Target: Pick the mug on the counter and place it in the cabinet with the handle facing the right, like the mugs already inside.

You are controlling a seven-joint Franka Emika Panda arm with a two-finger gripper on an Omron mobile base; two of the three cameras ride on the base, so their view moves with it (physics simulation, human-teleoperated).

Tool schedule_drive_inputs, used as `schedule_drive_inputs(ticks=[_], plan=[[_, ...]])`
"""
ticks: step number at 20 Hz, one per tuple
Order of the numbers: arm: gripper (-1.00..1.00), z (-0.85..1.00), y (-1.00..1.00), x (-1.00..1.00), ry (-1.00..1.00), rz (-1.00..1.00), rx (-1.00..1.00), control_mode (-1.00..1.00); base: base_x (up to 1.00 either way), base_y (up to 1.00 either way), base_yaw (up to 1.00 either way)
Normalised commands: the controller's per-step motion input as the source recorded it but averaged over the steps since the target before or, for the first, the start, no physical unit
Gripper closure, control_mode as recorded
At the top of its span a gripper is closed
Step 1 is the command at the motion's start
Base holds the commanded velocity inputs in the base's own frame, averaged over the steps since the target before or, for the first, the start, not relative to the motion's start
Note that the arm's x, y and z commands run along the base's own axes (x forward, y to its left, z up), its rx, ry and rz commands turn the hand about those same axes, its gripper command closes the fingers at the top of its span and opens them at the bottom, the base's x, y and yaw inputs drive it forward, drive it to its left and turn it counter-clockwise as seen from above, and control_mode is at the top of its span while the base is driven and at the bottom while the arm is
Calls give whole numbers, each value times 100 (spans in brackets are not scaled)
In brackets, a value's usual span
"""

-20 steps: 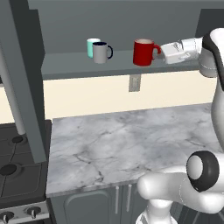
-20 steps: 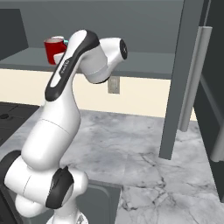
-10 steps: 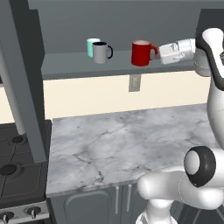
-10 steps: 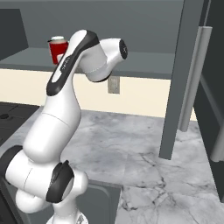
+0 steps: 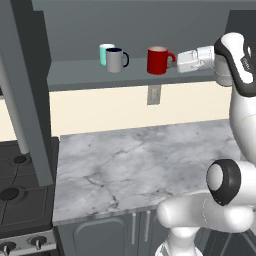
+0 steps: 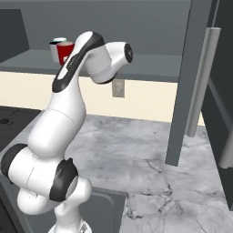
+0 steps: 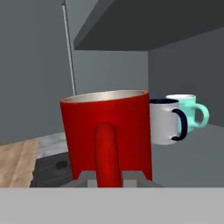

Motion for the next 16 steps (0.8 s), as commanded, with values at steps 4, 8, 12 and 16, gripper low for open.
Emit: schedule_drive_inputs(ticks=[4, 8, 12, 16], plan=[[100, -2, -12, 32, 0, 0, 4, -100, 0, 0, 0], [100, -2, -14, 32, 0, 2, 5, -100, 0, 0, 0], [100, 0, -4, 31, 2, 4, 3, -100, 0, 0, 0], [100, 0, 0, 21, 1, 1, 0, -100, 0, 0, 0]])
